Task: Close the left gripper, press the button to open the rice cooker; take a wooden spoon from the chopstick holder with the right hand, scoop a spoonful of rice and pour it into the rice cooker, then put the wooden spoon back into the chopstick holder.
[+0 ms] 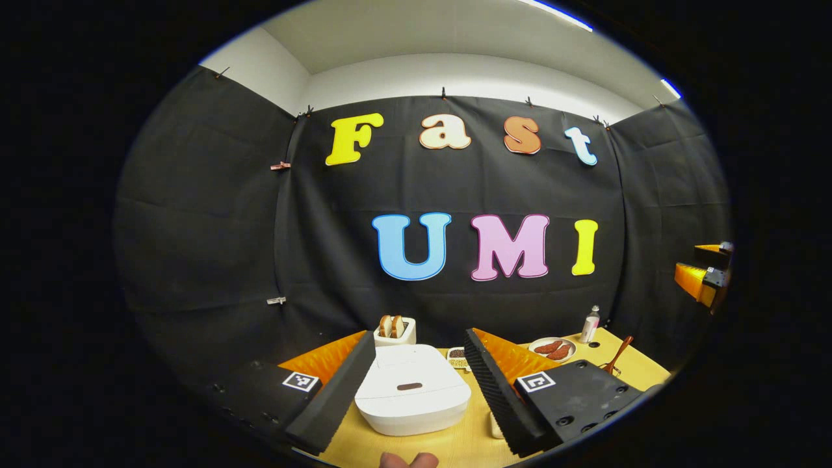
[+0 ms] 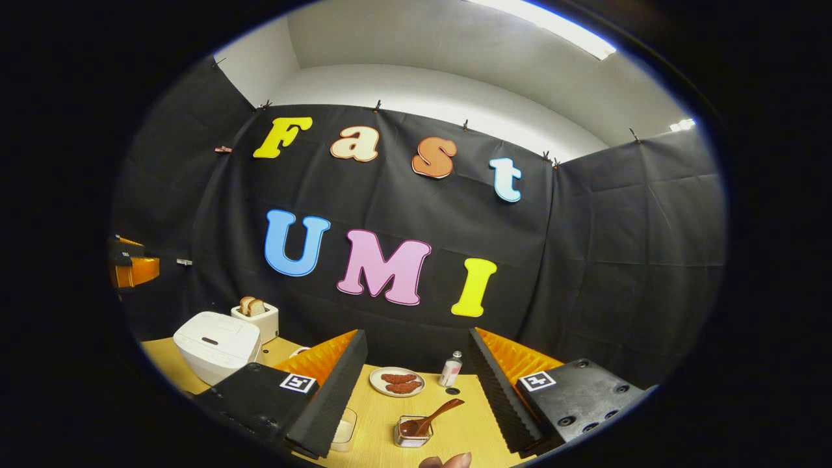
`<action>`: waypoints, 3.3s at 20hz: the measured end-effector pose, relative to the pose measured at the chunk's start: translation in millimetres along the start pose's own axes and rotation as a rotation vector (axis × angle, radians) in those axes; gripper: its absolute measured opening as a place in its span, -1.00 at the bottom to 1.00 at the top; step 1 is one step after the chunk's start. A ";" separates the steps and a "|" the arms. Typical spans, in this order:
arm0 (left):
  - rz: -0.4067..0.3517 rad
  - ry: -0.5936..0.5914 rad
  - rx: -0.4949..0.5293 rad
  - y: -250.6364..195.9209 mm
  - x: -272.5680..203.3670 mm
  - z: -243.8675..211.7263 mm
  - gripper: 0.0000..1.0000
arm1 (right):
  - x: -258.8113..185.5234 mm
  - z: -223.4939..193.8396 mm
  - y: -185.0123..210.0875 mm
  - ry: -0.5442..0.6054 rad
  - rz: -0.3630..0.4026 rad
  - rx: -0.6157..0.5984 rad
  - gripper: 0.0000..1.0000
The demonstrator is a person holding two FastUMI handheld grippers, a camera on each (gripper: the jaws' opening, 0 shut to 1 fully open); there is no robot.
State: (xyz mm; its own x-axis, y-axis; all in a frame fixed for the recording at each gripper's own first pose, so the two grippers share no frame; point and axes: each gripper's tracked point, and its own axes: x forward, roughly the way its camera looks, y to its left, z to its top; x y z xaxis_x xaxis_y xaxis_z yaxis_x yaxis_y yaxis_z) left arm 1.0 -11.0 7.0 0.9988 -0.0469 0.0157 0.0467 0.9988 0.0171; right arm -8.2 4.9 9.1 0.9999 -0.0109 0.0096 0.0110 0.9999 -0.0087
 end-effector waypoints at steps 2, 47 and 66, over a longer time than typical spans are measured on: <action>-0.043 -0.019 -0.021 -5.5 -0.3 4.3 0.90 | -2.0 1.9 1.6 -0.002 -0.005 -0.001 0.94; -0.296 0.779 -0.234 33.0 170.8 -247.8 -0.84 | -15.7 -52.5 -48.7 0.106 -0.196 -0.036 0.94; -0.134 0.095 -0.099 66.2 182.7 -48.5 -0.13 | -24.7 -44.1 -36.6 0.090 -0.167 -0.058 0.94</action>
State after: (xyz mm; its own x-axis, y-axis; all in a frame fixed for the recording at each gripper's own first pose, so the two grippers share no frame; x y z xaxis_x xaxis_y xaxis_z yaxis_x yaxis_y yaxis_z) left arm 187.3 47.3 -37.5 0.9803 -0.1828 -0.0749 0.1762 0.9806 -0.0863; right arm -32.8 -31.8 -35.0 0.9809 -0.1799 -0.0742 0.1746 0.9820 -0.0717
